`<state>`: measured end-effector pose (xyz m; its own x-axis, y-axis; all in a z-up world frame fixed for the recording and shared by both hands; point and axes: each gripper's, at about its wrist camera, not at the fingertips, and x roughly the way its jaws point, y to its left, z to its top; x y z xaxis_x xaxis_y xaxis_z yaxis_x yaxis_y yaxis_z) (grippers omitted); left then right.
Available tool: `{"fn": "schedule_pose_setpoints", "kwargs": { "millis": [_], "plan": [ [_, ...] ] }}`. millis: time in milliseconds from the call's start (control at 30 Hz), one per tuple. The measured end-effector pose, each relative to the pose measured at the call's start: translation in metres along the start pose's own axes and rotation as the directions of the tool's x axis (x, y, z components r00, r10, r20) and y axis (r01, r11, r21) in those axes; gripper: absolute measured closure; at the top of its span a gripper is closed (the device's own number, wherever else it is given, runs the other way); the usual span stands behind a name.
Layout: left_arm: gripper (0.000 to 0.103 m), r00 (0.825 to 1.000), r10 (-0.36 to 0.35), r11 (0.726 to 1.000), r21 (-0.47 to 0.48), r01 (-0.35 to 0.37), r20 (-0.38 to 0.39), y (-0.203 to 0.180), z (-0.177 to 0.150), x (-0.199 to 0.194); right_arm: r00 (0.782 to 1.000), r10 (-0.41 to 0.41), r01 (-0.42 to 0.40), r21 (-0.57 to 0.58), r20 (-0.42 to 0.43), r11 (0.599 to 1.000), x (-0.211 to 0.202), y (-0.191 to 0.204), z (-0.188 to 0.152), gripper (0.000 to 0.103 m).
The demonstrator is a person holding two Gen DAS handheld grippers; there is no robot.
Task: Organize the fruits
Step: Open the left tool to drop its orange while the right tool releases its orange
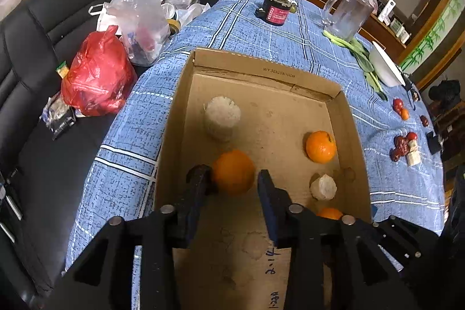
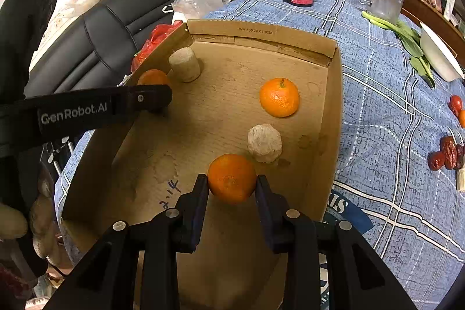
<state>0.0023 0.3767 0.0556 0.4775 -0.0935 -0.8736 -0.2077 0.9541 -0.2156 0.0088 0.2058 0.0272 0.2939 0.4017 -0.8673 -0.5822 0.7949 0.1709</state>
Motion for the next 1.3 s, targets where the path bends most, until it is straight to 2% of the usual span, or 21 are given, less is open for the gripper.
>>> {"fn": "schedule_pose_setpoints", "kwargs": {
  "millis": [200, 233, 300, 367, 500, 667, 933, 1167, 1300],
  "plan": [
    [0.057, 1.0, -0.028, 0.998, -0.054, 0.028, -0.009, 0.006, 0.0, -0.005, 1.0, -0.002, 0.002, 0.012, 0.011, 1.0, -0.004, -0.005, 0.0, 0.065],
    [0.056, 0.999, -0.032, 0.997, -0.065, 0.031, -0.006, 0.007, -0.001, -0.007, 1.0, 0.0, 0.0, 0.015, 0.017, 1.0, -0.006, -0.007, 0.0, 0.063],
    [0.054, 0.999, -0.039, 0.995, -0.088, 0.039, 0.004, 0.009, -0.001, -0.013, 1.0, 0.002, -0.003, 0.02, 0.029, 1.0, -0.012, -0.008, -0.001, 0.053],
    [0.052, 0.999, -0.046, 0.993, -0.109, 0.047, 0.013, 0.01, -0.001, -0.018, 0.999, 0.004, -0.005, 0.024, 0.042, 1.0, -0.018, -0.01, -0.002, 0.05],
    [0.048, 0.997, -0.06, 0.987, -0.15, 0.065, 0.04, 0.01, -0.001, -0.031, 0.998, 0.014, -0.018, 0.057, 0.067, 0.998, -0.034, -0.018, -0.007, 0.05],
    [0.044, 0.996, -0.075, 0.983, -0.164, 0.083, 0.057, -0.002, -0.003, -0.041, 0.994, 0.017, -0.034, 0.153, 0.112, 0.988, -0.061, -0.047, -0.02, 0.048],
    [0.044, 0.992, -0.12, 0.99, -0.076, 0.123, 0.041, -0.058, -0.003, -0.039, 0.986, -0.076, 0.025, 0.329, 0.145, 0.944, -0.101, -0.123, -0.057, 0.048],
    [0.044, 0.986, -0.166, 0.986, 0.019, 0.166, -0.006, -0.123, -0.01, -0.024, 0.98, -0.174, 0.106, 0.479, 0.099, 0.872, -0.124, -0.204, -0.102, 0.048],
    [0.044, 0.981, -0.189, 0.977, 0.092, 0.192, -0.04, -0.168, -0.016, -0.01, 0.974, -0.208, 0.137, 0.504, 0.086, 0.853, -0.136, -0.236, -0.116, 0.048]
  ]
}}
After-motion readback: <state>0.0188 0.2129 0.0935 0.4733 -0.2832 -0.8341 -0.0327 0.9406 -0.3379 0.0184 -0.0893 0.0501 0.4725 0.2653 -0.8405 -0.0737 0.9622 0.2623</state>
